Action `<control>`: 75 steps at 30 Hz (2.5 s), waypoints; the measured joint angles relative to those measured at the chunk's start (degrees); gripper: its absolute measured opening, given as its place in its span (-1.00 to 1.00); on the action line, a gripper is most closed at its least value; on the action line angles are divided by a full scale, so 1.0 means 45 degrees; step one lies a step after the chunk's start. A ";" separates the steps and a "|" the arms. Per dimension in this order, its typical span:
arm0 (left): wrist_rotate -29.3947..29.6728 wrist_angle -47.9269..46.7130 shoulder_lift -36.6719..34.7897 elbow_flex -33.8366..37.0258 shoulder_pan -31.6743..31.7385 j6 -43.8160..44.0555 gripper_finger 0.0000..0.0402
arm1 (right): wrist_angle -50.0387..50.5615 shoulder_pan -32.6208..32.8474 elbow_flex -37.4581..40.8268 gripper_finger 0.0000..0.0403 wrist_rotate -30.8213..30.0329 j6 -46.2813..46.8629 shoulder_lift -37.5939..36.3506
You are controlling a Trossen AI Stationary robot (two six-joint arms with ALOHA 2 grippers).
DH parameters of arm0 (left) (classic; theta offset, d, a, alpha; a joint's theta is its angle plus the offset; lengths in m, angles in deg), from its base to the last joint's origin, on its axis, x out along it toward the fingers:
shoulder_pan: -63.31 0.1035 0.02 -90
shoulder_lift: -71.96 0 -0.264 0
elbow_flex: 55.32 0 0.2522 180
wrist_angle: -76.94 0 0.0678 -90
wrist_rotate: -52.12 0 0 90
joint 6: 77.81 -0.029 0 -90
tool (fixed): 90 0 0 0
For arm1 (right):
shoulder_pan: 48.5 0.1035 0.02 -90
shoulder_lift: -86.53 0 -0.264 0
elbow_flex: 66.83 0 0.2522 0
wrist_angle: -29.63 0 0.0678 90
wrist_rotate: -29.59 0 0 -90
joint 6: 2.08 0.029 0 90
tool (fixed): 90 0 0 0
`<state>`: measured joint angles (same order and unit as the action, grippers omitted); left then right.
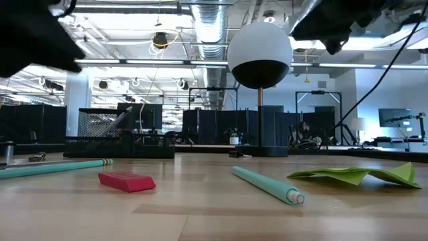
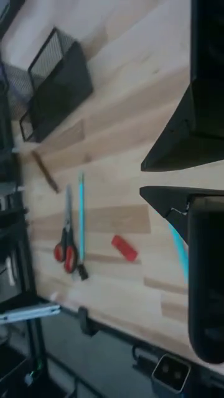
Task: Pick and place office supplies into organizer
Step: Put the left blue pencil into the black desk organizer
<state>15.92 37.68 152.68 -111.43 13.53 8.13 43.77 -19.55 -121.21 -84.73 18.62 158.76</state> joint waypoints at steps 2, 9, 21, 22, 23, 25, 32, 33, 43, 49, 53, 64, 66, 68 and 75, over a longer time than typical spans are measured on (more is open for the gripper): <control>-0.0428 0.0270 0.0732 0.0000 -0.0019 0.0286 -0.42 | -0.1158 0.0120 0.0249 -0.79 0.0021 -0.0022 0.0440; -0.1142 0.3648 0.2605 0.0000 0.0312 -0.1776 -0.42 | -0.3764 0.0482 0.0348 -0.79 0.0080 0.0332 0.3095; -0.2393 0.4262 0.2857 -0.0005 0.1399 -0.2662 -0.42 | -0.5356 -0.0033 -0.1197 -0.79 0.2862 0.1629 0.6181; -0.2596 0.4147 0.2857 -0.0005 0.1488 -0.2657 -0.42 | -0.5269 -0.0070 -0.1270 -0.79 0.2854 0.1625 0.6186; -0.2763 0.3987 0.2857 -0.0005 0.1570 -0.2616 -0.42 | -0.5206 -0.0122 -0.1315 -0.79 0.2802 0.1582 0.6177; -0.2949 0.3563 0.2847 -0.0005 0.1722 -0.2555 -0.42 | -0.5150 -0.0265 -0.1323 -0.79 0.2749 0.1289 0.6089; -0.3159 0.1248 0.2838 -0.0005 0.2256 -0.1363 -0.42 | -0.5132 -0.0635 -0.1338 -0.79 0.2726 0.1066 0.5958; -0.3183 0.1142 0.2863 -0.0005 0.2332 -0.1204 -0.42 | -0.5137 -0.0636 -0.1338 -0.79 0.2726 0.1066 0.5958; -0.2878 0.1506 0.3726 -0.0016 0.2754 -0.0518 -0.42 | -0.4973 -0.0631 -0.1338 -0.79 0.2726 0.0925 0.5963; -0.2234 0.2220 0.5109 -0.0066 0.2721 0.1038 -0.42 | -0.4577 -0.0631 -0.1338 -0.79 0.2727 0.0930 0.5968; -0.1410 0.2532 0.5810 -0.0111 0.2578 0.2708 -0.42 | -0.4554 -0.0631 -0.1337 -0.79 0.2726 0.0934 0.5968; -0.1640 0.1263 0.6466 -0.1895 0.2654 0.1837 -0.42 | -0.4467 -0.0607 -0.1333 -0.79 0.2726 0.0944 0.5968; -0.2210 0.0623 0.6471 -0.2344 0.2783 0.1604 -0.42 | -0.4464 -0.0607 -0.1333 -0.79 0.2731 0.0944 0.5968; -0.2899 0.0230 0.6451 -0.2672 0.2999 0.1387 -0.42 | -0.4471 -0.0607 -0.1333 -0.79 0.2727 0.0954 0.5968; -0.3317 -0.0041 0.6451 -0.2910 0.3108 0.1643 -0.42 | -0.4471 -0.0607 -0.1333 -0.79 0.2731 0.0964 0.5968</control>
<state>1.00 37.50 181.71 -124.53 27.51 15.52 23.65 -22.28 -127.21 -72.44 22.96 185.62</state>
